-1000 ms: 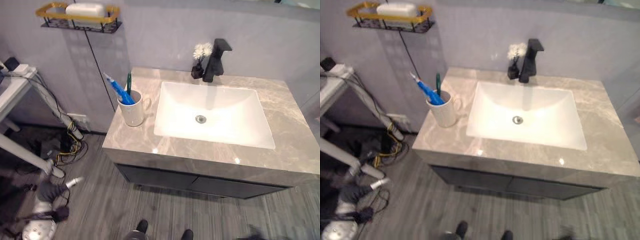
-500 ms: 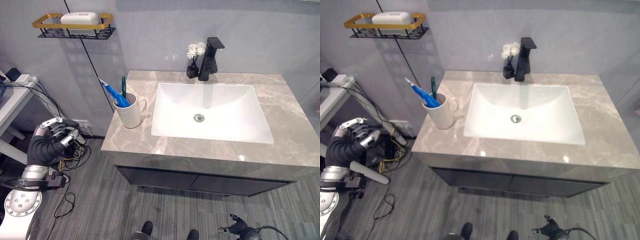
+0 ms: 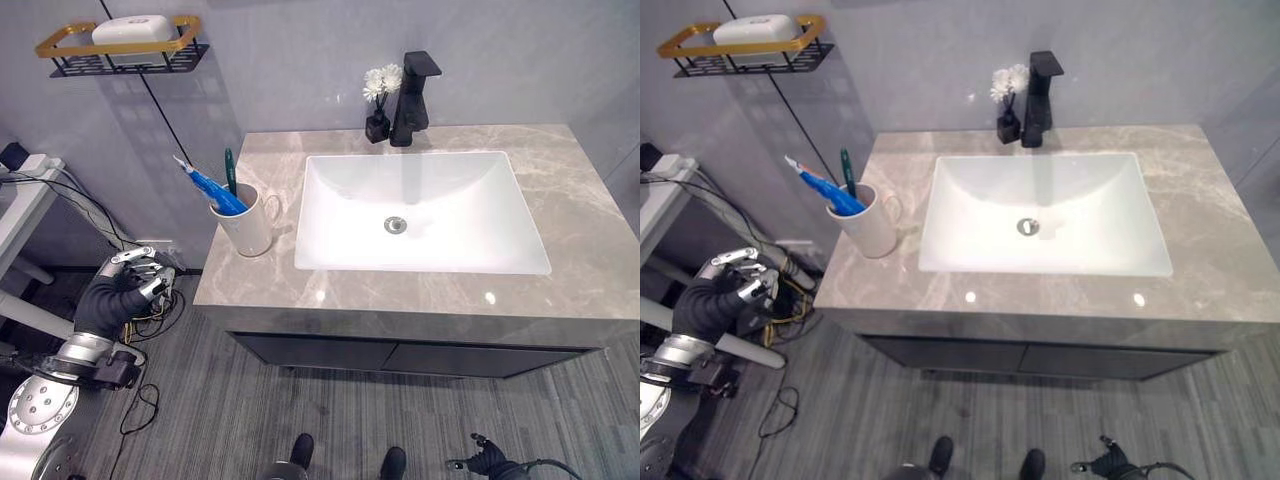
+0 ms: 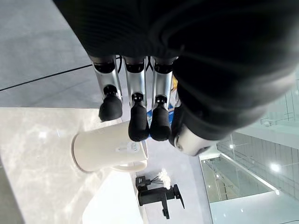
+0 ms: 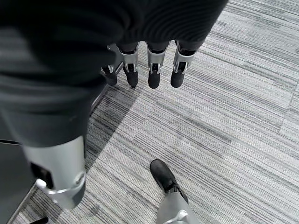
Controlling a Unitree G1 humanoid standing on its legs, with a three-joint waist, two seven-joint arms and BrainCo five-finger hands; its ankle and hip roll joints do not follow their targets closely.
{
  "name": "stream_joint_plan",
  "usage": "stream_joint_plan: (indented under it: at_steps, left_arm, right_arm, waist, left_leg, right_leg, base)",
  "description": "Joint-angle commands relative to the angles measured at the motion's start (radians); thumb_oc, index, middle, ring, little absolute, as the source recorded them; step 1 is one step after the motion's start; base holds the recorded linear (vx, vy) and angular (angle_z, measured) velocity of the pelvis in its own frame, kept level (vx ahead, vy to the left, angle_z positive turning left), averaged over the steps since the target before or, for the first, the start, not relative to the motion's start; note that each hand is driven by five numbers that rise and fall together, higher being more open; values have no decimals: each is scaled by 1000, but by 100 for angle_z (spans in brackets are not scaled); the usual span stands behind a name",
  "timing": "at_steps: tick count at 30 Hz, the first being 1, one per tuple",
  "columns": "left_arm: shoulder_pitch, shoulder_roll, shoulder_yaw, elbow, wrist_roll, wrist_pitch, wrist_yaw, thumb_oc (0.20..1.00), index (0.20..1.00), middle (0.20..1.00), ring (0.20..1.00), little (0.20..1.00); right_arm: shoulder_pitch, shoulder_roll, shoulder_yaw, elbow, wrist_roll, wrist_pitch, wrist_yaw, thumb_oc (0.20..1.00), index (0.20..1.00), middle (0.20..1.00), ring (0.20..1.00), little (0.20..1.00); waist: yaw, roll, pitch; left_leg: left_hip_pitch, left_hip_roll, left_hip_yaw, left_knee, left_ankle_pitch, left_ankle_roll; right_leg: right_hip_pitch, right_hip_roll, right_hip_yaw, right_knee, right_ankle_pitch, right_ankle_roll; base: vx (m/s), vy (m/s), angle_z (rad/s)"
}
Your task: Put brush and paste in cup on sink, flatten towel.
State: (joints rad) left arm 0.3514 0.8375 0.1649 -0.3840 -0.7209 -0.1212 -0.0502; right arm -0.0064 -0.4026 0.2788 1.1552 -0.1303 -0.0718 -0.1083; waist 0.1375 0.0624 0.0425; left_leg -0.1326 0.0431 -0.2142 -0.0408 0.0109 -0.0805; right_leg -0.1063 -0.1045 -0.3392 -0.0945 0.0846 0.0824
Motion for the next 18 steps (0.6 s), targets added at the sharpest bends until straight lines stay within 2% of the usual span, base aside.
stream_joint_plan:
  at_steps: [1, 8, 14, 18]
  left_arm:
    - [-1, 64, -37, -14, -35, 19, -23, 200, 200, 200, 200, 200]
    - [-16, 101, -110, 20, -104, 41, -33, 200, 200, 200, 200, 200]
    - [-33, 95, -154, 67, -111, 46, -25, 200, 200, 200, 200, 200]
    - [-54, 88, -210, 123, -177, 56, -33, 200, 200, 200, 200, 200]
  right_arm:
    - [-25, -22, 35, -41, 11, -25, -10, 1000, 1000, 1000, 1000, 1000]
    - [-15, -52, 86, -102, -29, -35, 15, 1000, 1000, 1000, 1000, 1000]
    - [-13, -55, 90, -109, -25, -32, 13, 1000, 1000, 1000, 1000, 1000]
    - [-6, -58, 123, -120, -45, -34, 25, 1000, 1000, 1000, 1000, 1000]
  waist:
    - [-25, -28, 9]
    - [-45, -37, 11]
    - [-58, -45, 8]
    - [-70, -52, 1]
  left_leg:
    - [-68, -9, -54, -46, 65, 8]
    - [-63, -2, -36, -46, 53, 12]
    - [-50, 4, -17, -46, 43, 14]
    - [-43, 13, -2, -46, 38, 12]
  right_leg:
    - [50, -33, -10, 7, -74, 60]
    - [38, -32, 18, 7, -71, 64]
    - [34, -28, 41, 7, -72, 65]
    - [29, -23, 58, 7, -75, 65]
  base:
    - [0, 0, 0]
    - [38, 2, -7]
    - [47, 3, -11]
    - [66, -14, -18]
